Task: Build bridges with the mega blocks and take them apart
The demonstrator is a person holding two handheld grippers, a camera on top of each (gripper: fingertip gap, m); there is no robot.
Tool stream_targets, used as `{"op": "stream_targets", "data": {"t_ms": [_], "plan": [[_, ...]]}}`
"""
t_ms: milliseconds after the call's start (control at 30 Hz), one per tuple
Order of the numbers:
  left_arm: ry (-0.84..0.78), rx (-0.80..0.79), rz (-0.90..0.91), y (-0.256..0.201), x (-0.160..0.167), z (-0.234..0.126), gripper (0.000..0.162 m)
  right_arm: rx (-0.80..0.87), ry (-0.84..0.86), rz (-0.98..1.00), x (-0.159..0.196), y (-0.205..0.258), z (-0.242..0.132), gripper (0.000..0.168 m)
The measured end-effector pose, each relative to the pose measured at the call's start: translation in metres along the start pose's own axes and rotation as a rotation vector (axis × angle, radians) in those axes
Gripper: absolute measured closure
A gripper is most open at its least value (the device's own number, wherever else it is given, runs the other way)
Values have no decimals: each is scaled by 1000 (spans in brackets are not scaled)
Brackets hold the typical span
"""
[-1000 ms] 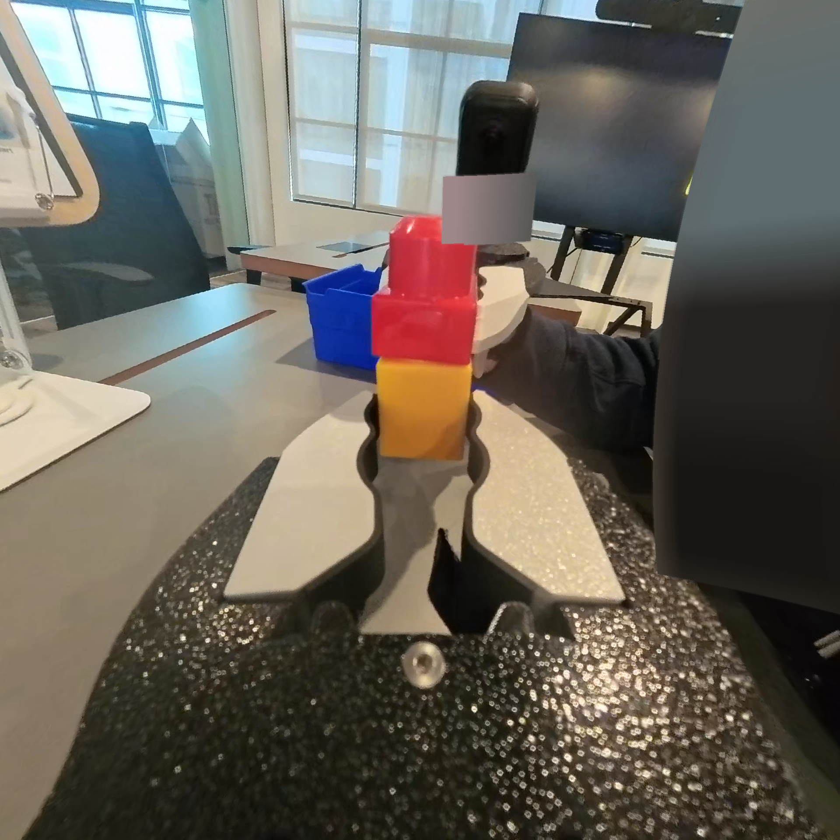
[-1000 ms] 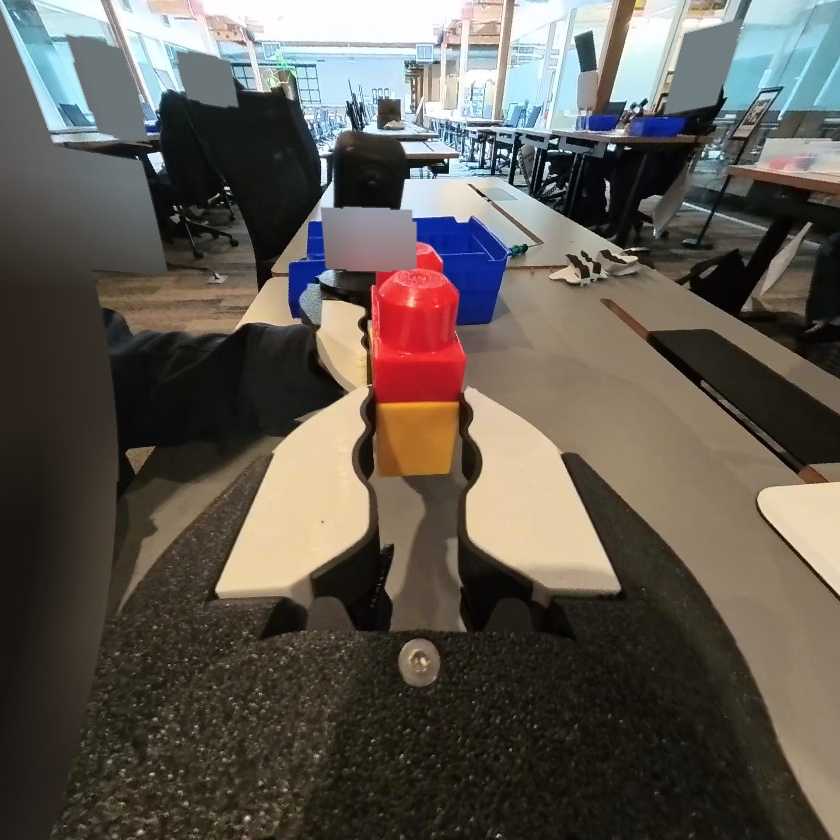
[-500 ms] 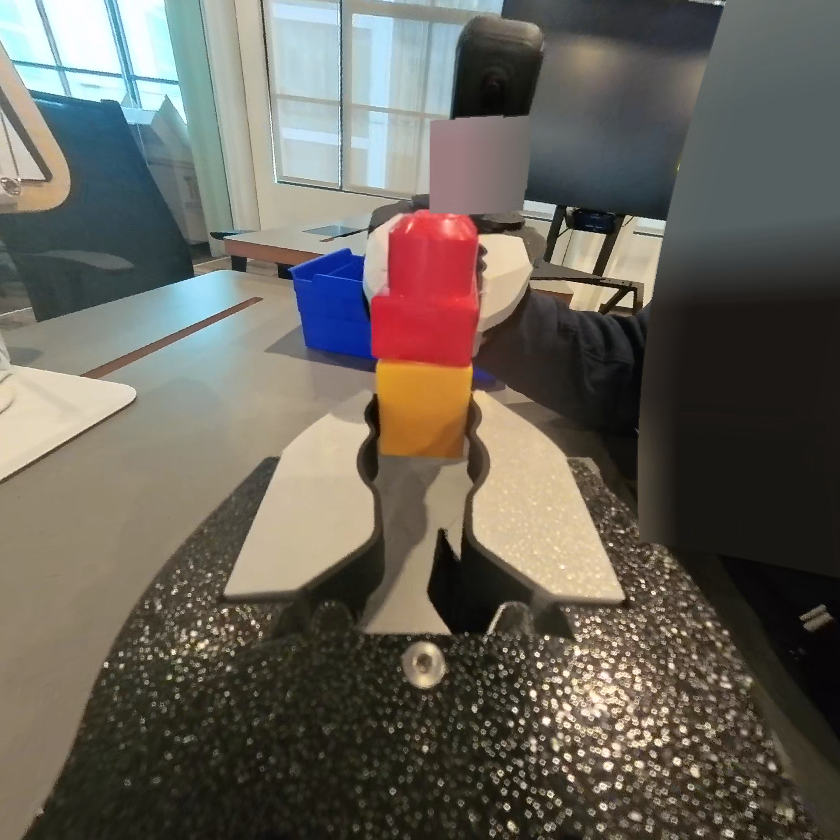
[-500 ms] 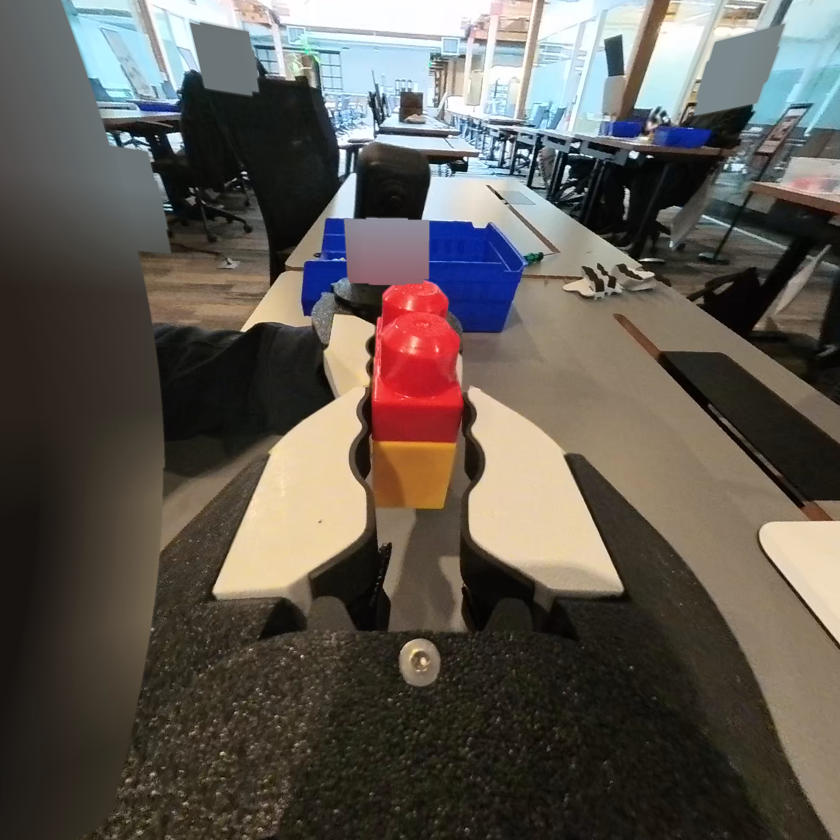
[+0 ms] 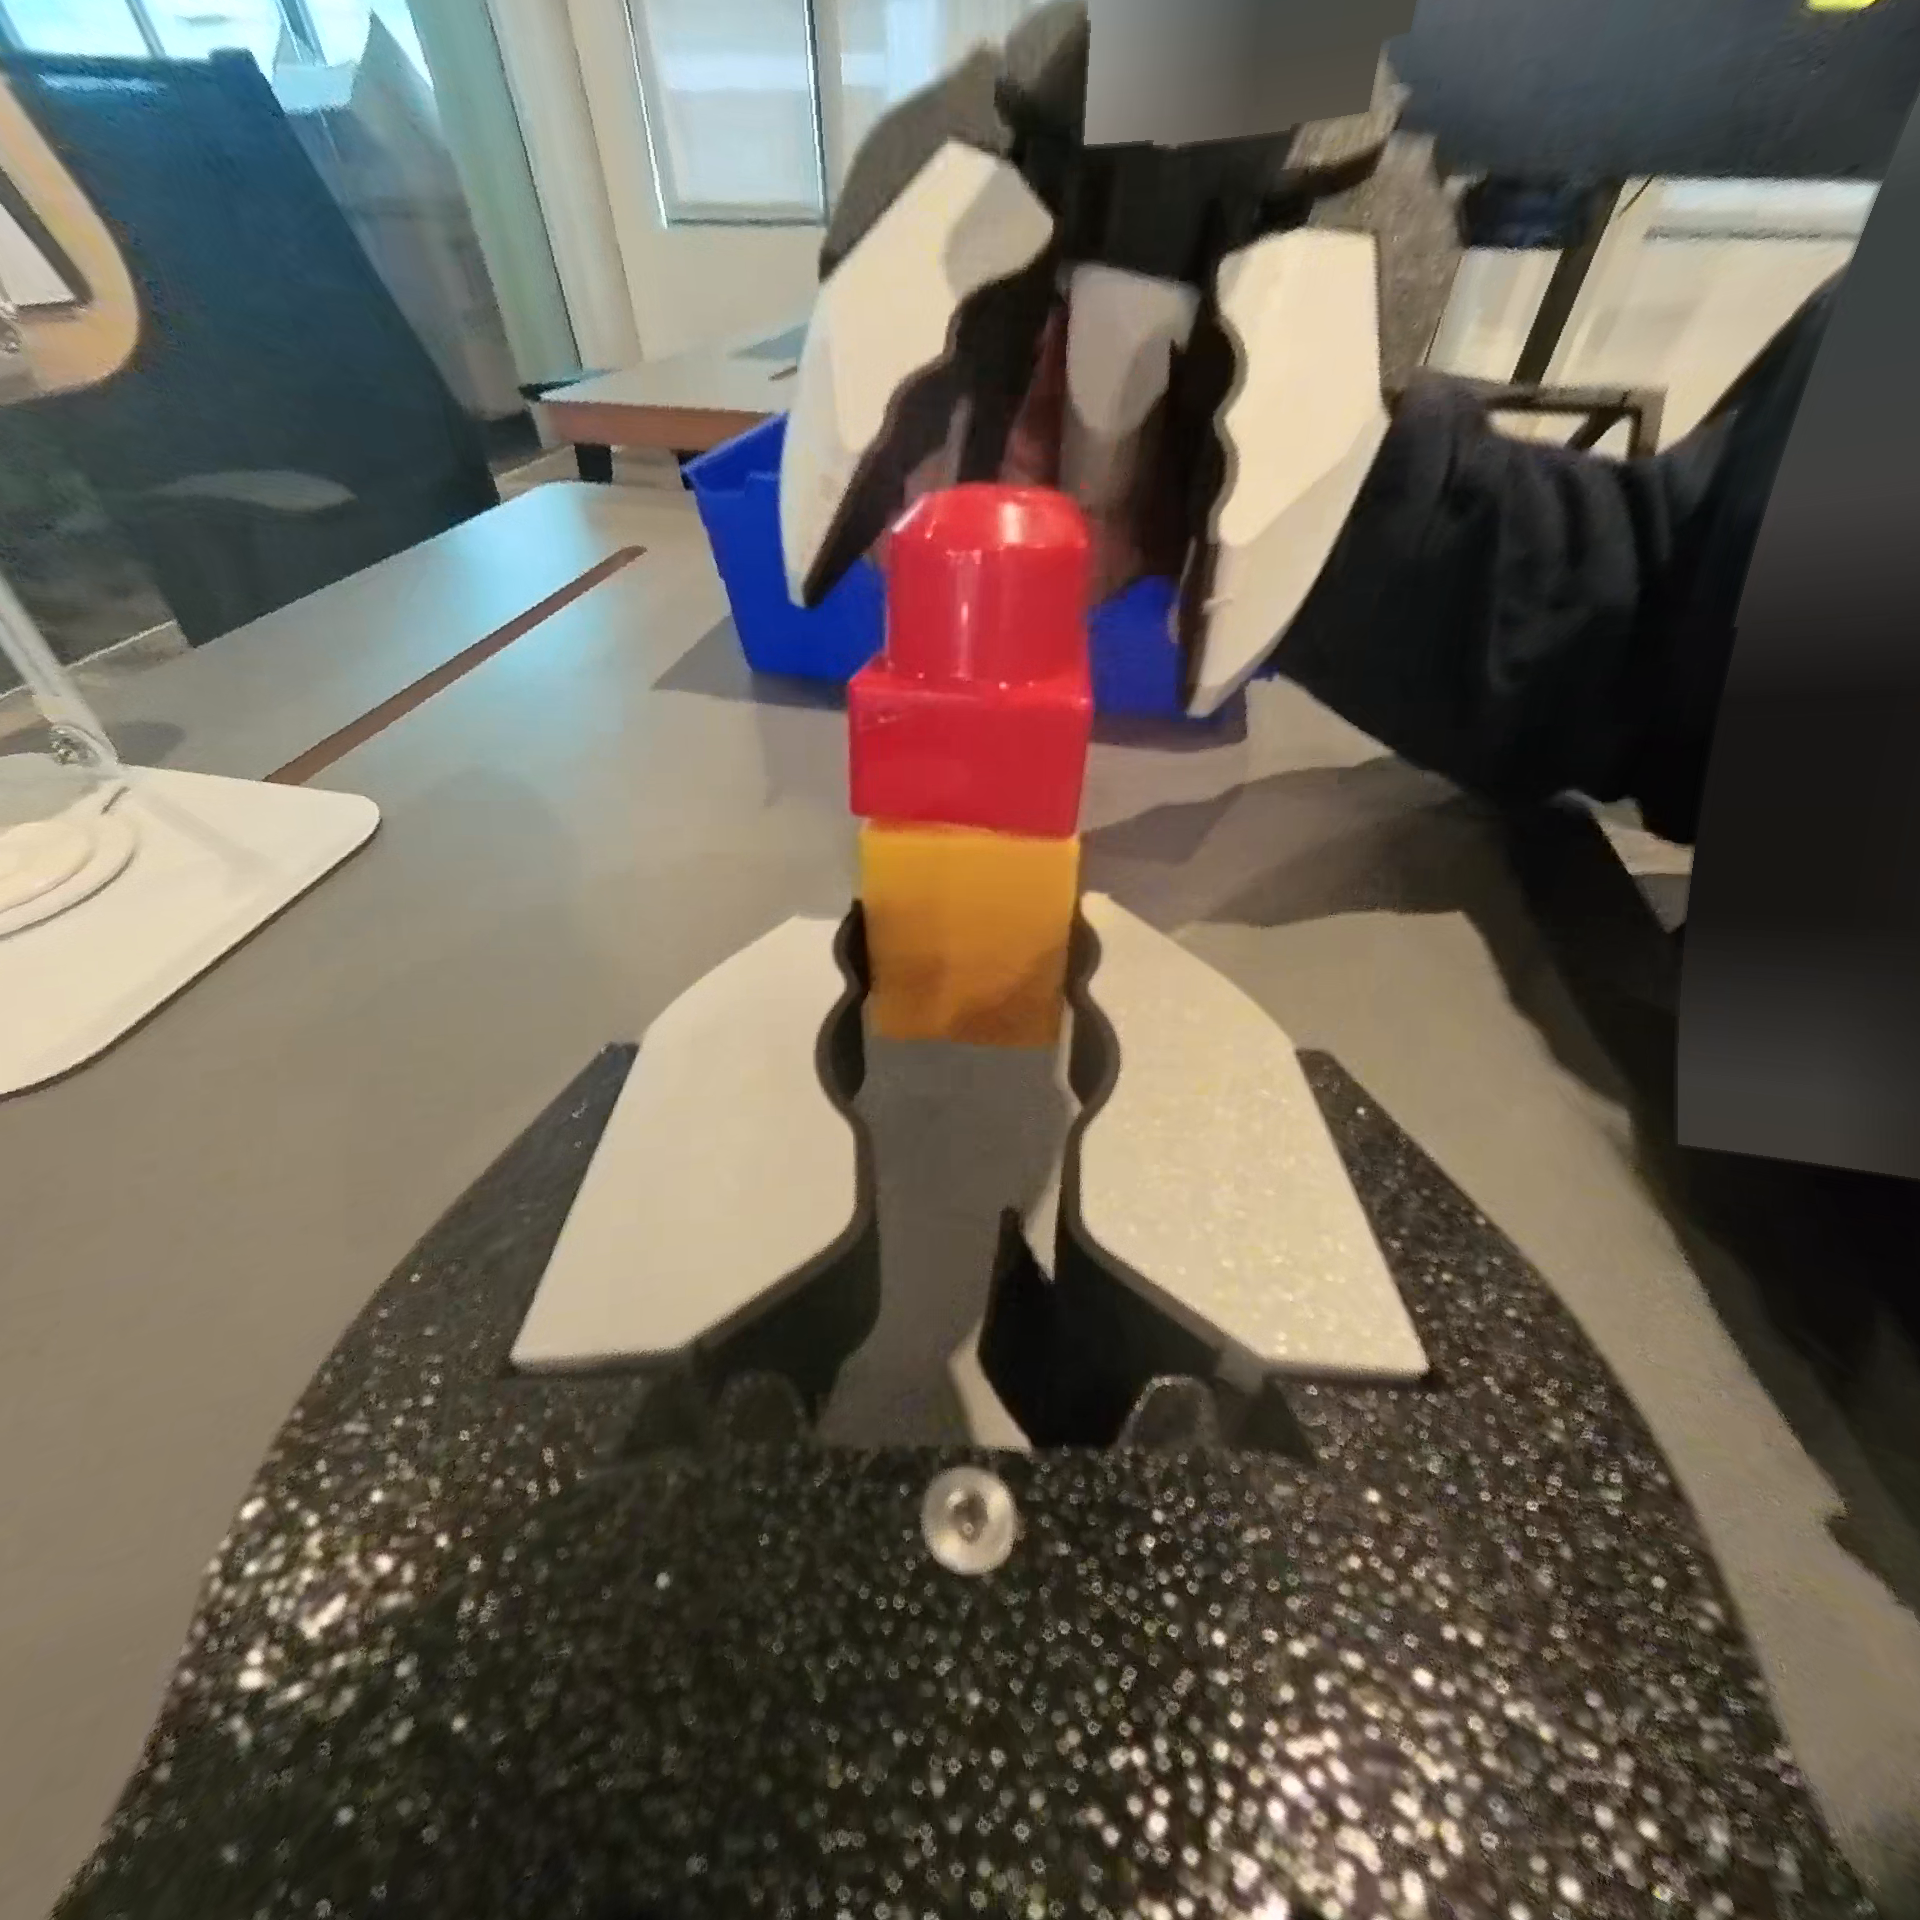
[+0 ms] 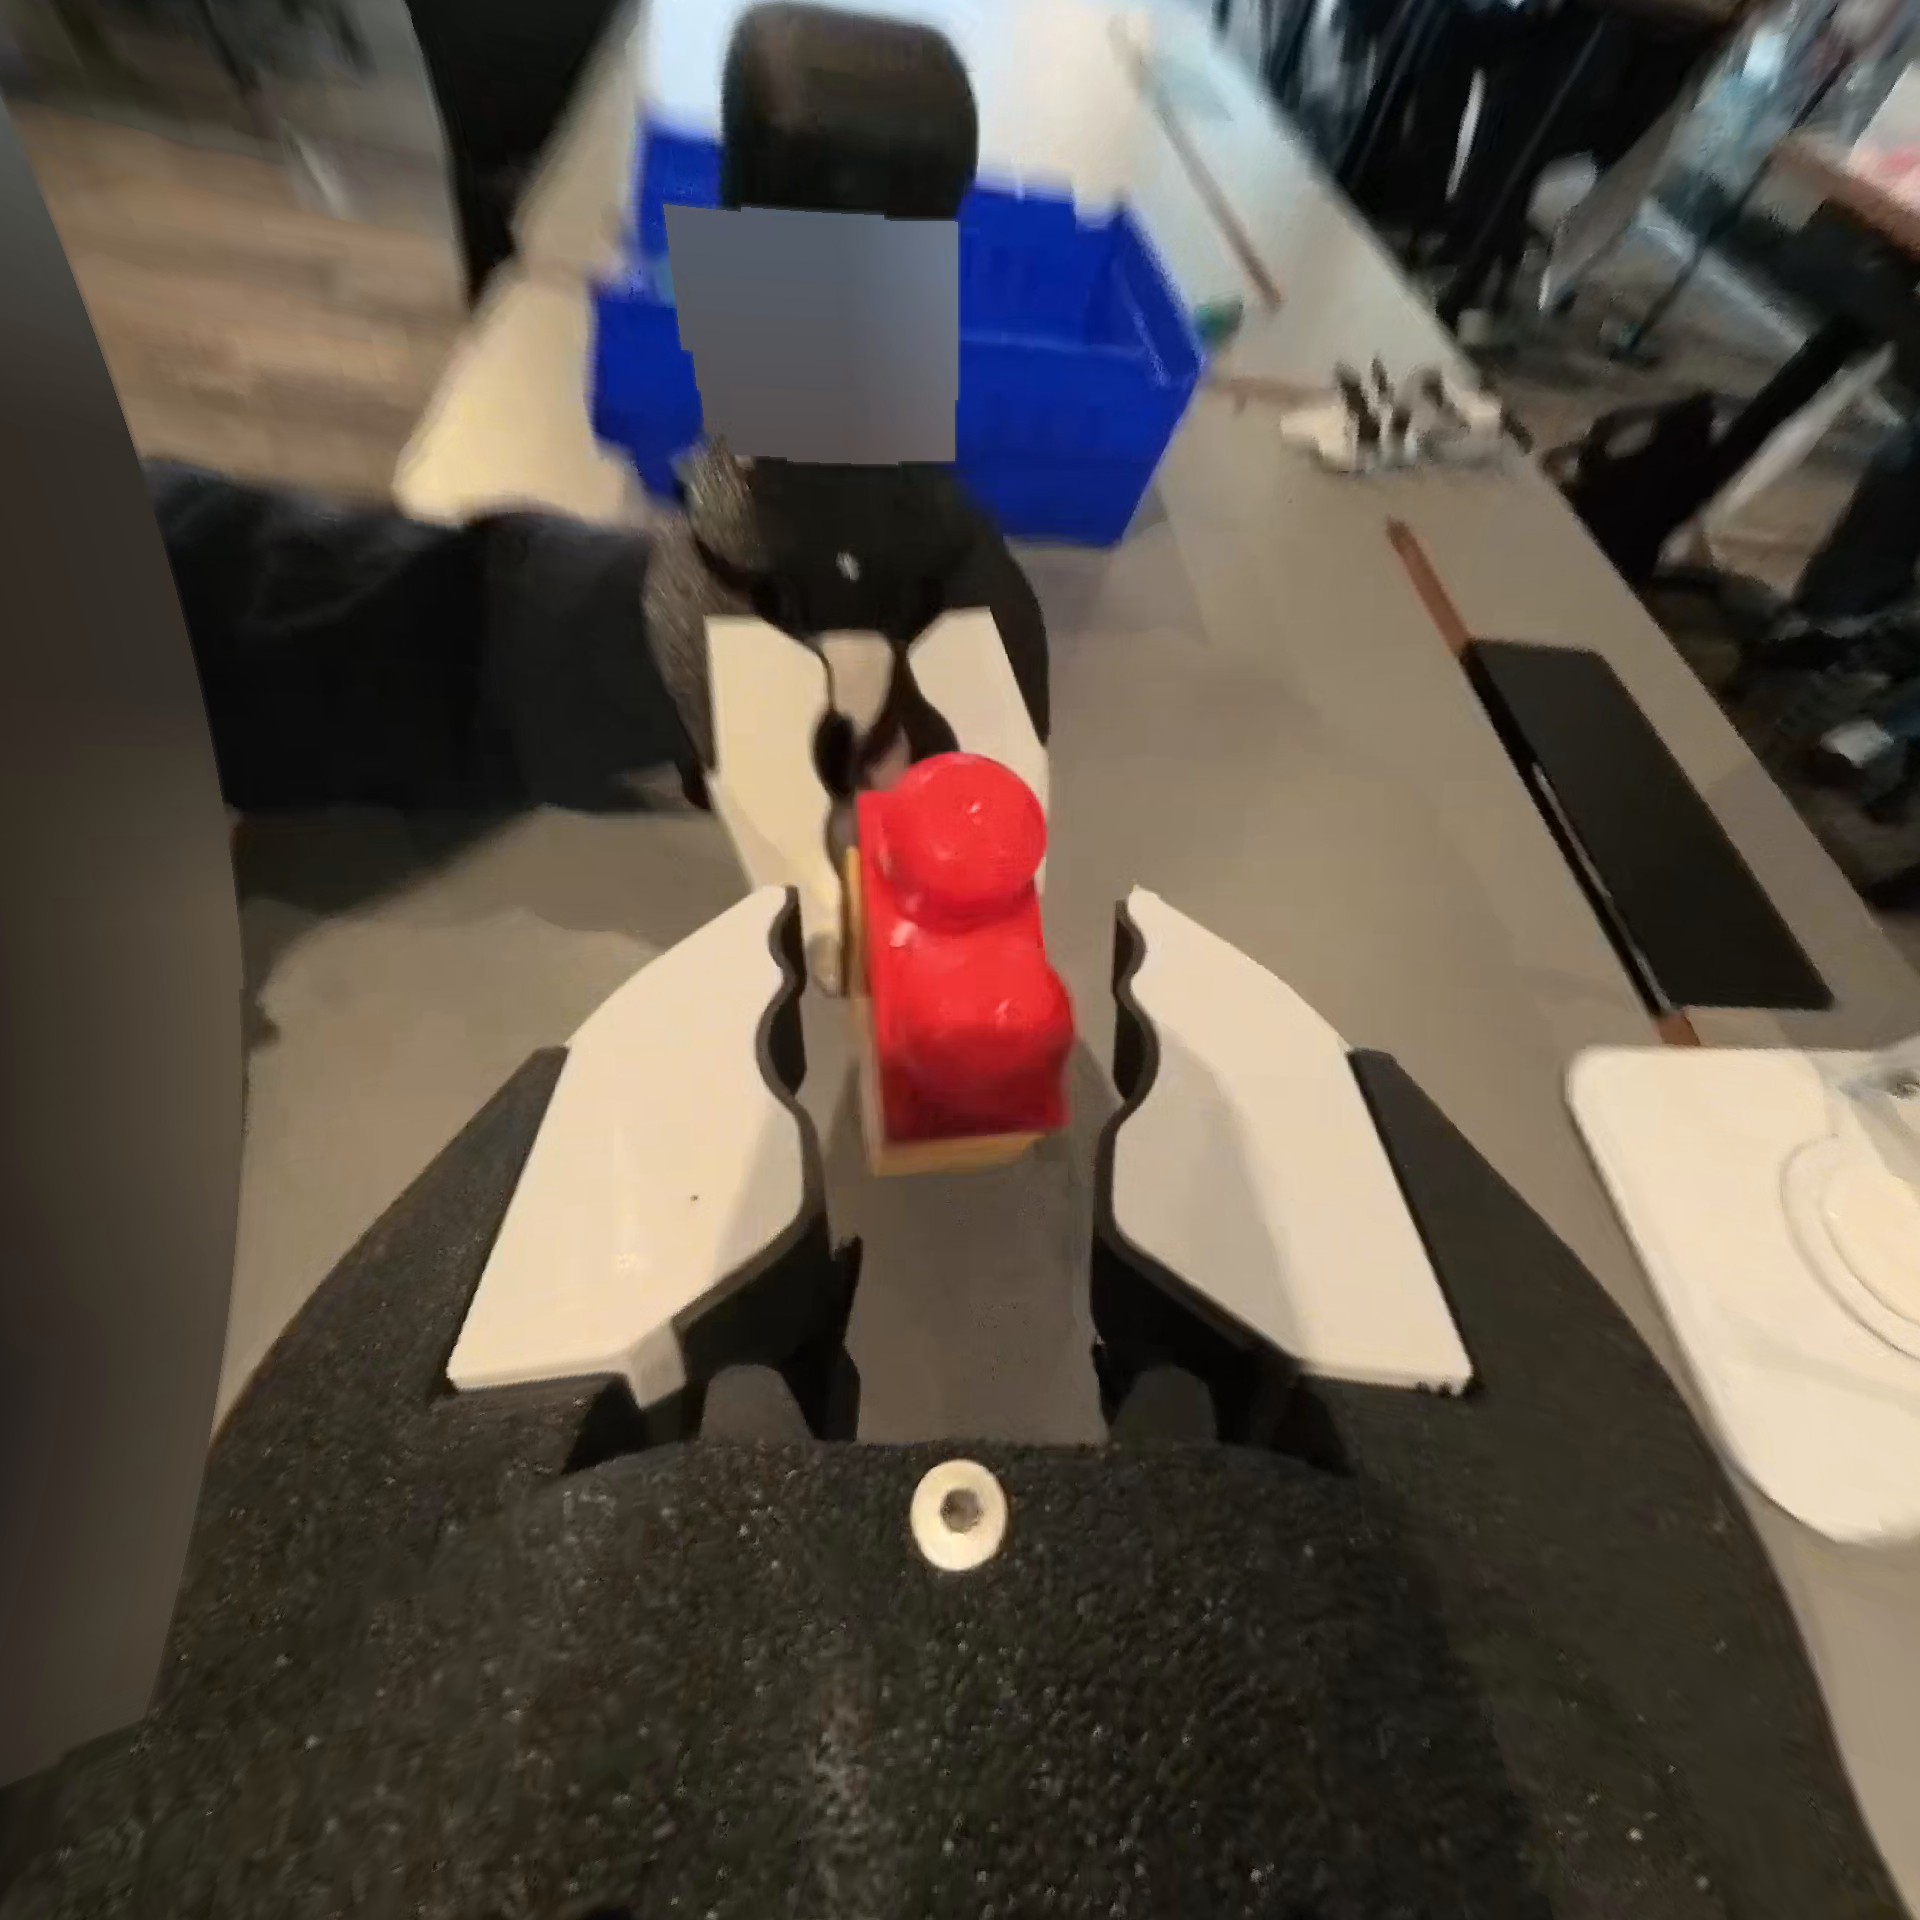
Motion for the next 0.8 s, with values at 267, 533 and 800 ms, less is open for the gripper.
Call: {"op": "stream_targets", "data": {"t_ms": [267,533,800], "plan": [[10,-25,17,-3,0,6,126,-26,230,-54,-1,2,8,133],[41,-132,-84,9,4,11,79,147,246,-47,-3,-2,-59,133],[120,-143,-47,5,14,25,70,399,403,-5,31,-40,-213,133]]}}
Point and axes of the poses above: each gripper's, where its closed fingertips meet, z out along the fingers, x out of its underside, y = z × x across the jaws, the point moved 7 cm from there along -z, back along the fingers, and after that the axes turned 4 degrees about -z, right-handed, at the moved point
